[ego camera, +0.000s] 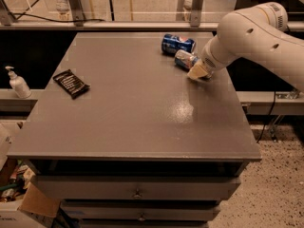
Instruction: Move redbull can near pepsi can
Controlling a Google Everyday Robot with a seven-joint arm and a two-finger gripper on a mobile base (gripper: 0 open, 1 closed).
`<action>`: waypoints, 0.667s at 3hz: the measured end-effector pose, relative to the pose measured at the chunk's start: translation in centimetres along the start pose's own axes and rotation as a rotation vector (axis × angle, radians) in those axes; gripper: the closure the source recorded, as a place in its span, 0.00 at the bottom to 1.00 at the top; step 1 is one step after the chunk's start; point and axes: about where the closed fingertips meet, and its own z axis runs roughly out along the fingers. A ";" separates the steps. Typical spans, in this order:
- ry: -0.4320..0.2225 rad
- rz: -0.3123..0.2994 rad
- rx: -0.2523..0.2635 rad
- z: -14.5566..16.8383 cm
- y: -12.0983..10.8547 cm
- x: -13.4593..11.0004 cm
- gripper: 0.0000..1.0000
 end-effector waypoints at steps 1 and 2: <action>0.000 0.000 0.000 -0.3 -0.2 -0.2 0.00; -0.001 0.000 0.000 -0.4 -0.2 -0.3 0.00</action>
Offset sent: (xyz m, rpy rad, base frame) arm -0.0151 -0.0311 0.0235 0.1940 -0.0452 -0.0098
